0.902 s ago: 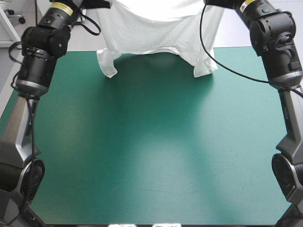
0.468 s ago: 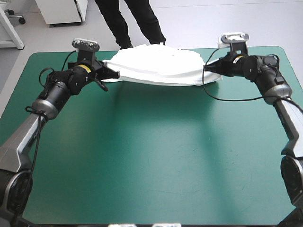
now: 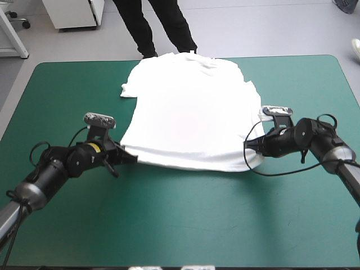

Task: Fold the cloth

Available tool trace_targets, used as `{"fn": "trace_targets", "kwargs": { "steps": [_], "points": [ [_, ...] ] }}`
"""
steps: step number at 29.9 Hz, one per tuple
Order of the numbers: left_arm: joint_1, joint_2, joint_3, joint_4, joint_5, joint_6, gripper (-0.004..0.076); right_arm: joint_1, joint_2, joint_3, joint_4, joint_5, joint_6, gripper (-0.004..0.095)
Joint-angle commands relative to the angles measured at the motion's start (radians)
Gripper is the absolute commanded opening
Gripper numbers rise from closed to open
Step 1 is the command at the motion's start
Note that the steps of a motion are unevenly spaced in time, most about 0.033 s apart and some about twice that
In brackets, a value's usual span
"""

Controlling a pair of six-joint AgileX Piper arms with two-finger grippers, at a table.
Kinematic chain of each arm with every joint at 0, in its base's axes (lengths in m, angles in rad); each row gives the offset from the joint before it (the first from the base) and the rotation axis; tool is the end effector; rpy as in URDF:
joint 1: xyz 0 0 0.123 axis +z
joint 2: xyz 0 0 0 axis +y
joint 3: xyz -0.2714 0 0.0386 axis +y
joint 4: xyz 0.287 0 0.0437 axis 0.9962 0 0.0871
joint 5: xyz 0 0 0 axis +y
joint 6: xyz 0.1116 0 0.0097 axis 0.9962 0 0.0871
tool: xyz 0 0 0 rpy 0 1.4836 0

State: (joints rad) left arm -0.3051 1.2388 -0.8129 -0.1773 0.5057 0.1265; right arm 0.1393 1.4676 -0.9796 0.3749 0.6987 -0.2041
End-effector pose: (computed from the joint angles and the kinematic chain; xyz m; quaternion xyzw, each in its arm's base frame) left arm 0.2853 -0.0999 0.2304 0.1435 0.9217 -0.0989 0.3464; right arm 0.3303 0.0730 0.2057 -0.0541 0.9602 0.1424 0.2341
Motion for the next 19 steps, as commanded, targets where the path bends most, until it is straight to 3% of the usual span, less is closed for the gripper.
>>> {"fn": "trace_targets", "kwargs": {
  "steps": [1,8,19],
  "points": [
    [-0.057,-0.087,0.065,-0.022,0.065,-0.054,-0.0009,0.029,-0.112,0.076,0.037,-0.006,-0.025,-0.0017],
    [-0.094,-0.144,0.154,-0.026,0.328,-0.111,-0.0009,0.12,-0.209,0.207,0.028,0.14,0.03,-0.0017],
    [-0.094,-0.384,0.293,-0.025,0.515,-0.2,-0.0009,0.133,-0.376,0.353,0.017,0.238,0.129,-0.0016]
  ]
}}
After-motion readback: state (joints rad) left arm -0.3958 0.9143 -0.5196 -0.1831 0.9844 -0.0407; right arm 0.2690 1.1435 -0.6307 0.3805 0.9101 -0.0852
